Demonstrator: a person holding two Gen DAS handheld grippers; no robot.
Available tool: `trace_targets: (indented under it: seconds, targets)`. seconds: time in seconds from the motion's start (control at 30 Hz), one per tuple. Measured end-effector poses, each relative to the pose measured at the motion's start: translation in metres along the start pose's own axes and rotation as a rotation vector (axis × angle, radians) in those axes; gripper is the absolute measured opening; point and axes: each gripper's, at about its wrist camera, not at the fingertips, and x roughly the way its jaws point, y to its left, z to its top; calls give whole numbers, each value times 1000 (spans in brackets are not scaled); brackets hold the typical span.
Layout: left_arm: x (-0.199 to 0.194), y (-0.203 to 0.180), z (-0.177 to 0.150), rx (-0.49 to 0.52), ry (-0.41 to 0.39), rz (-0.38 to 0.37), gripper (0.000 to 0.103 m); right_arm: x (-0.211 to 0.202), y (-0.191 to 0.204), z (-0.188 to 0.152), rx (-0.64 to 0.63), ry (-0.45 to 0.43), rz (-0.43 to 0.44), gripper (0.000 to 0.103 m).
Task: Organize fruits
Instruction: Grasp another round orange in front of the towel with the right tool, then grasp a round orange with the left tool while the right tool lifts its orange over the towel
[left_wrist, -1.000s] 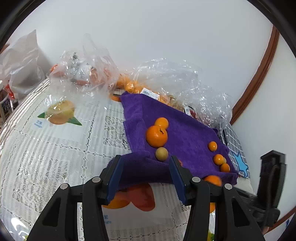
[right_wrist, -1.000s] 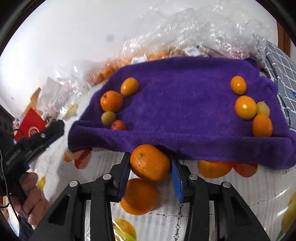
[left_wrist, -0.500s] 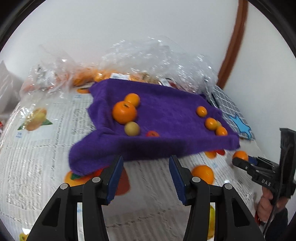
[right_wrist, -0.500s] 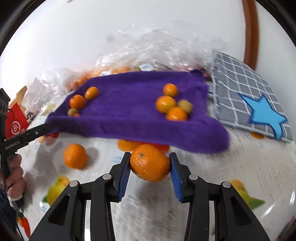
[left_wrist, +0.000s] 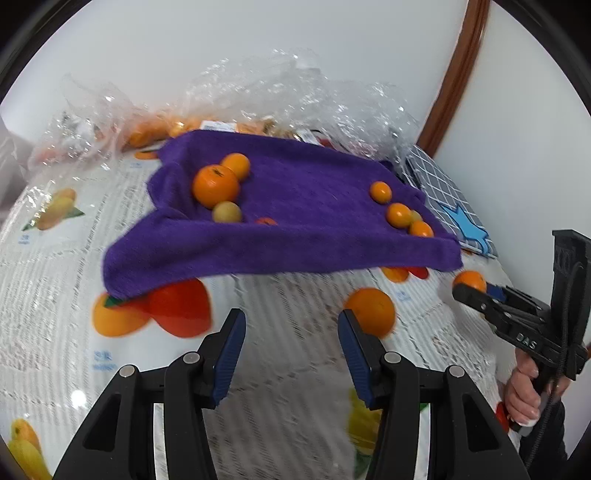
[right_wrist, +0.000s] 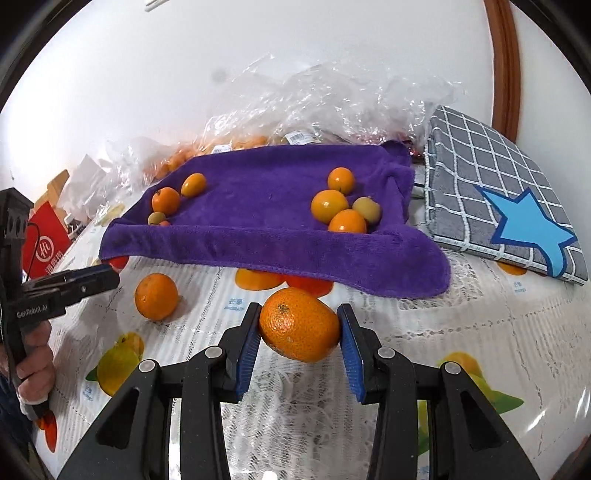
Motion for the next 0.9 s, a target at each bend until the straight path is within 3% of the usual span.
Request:
trace_targets:
  seconds: [0.23, 0.4, 0.53, 0.57, 0.6, 0.9]
  targets:
    - [9, -22, -1, -8, 28, -85, 51, -5, -16, -4, 6, 3, -36, 41]
    - [28, -47, 3, 32, 66, -66, 52, -7, -21, -5, 31, -7, -41, 41]
    - [37, -60, 3, 79, 72, -10, 52, -6, -22, -6, 40, -5, -30, 41]
    - [38, -63, 2, 89, 76, -2, 48, -5, -22, -6, 42, -2, -27, 41]
    - [39, -63, 2, 90, 79, 25, 38, -5, -22, -6, 45, 1, -24, 41]
    - [20, -38, 0, -14, 45, 12, 37, -4, -20, -6, 45, 5, -29, 41]
